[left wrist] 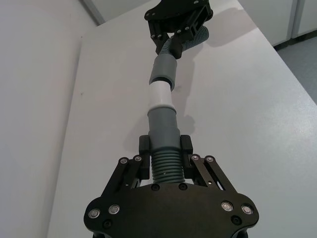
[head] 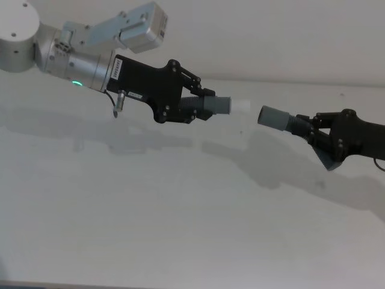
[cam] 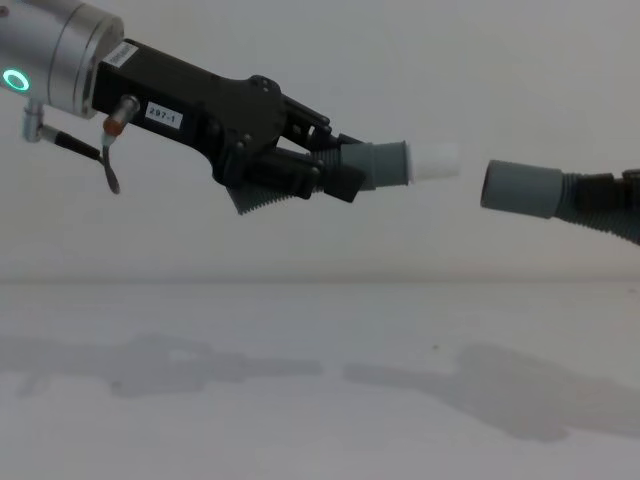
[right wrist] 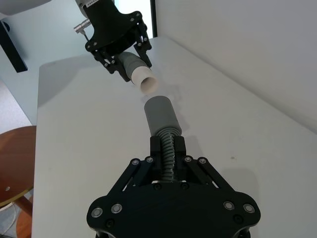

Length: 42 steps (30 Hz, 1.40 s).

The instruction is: Use both hands to pick up one end of the pipe from the table, align the ends, and insert them.

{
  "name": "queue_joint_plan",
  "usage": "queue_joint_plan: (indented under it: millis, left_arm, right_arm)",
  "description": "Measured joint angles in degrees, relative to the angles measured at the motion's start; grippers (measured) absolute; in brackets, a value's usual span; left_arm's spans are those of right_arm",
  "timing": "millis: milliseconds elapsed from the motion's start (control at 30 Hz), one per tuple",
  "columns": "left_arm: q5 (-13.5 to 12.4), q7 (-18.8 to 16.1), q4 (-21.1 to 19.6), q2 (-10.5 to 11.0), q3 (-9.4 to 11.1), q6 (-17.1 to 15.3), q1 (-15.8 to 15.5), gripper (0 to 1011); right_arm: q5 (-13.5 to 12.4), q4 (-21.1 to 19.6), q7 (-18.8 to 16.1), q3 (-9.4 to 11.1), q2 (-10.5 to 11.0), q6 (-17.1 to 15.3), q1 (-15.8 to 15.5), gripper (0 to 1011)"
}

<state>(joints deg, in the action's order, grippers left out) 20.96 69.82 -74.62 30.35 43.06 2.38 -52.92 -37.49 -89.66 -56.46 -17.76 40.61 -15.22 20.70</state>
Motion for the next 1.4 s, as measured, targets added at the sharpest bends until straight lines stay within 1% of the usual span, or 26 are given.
queue_joint_plan:
  millis: [500, 633, 800, 967, 1400]
  left_arm:
    - [-0.05, 0.35, 0.21, 0.02, 0.68, -0.18, -0.54, 347]
    - [-0.50, 0.79, 0.37, 0.00, 1.25, -0.19, -1.10, 347]
    - [-1.55, 1.60, 0.78, -0.18, 2.46, -0.23, -2.21, 347]
    - [-2.08, 2.02, 1.02, -0.34, 3.09, -0.23, -2.79, 347]
    - [-2.69, 2.48, 1.34, -0.51, 3.90, -0.23, -3.56, 347]
  right_arm:
    - [-0.12, 0.11, -0.42, -0.29, 0.78, 0.03, 0.08, 155]
    - [-0.15, 0.13, -0.46, -0.31, 0.86, 0.04, 0.09, 155]
    - [-0.19, 0.13, -0.49, -0.33, 0.94, 0.05, 0.11, 155]
    - [-0.19, 0.14, -0.53, -0.36, 0.97, 0.05, 0.12, 155]
    - [-0.19, 0.13, -0.57, -0.41, 1.04, 0.05, 0.12, 155]
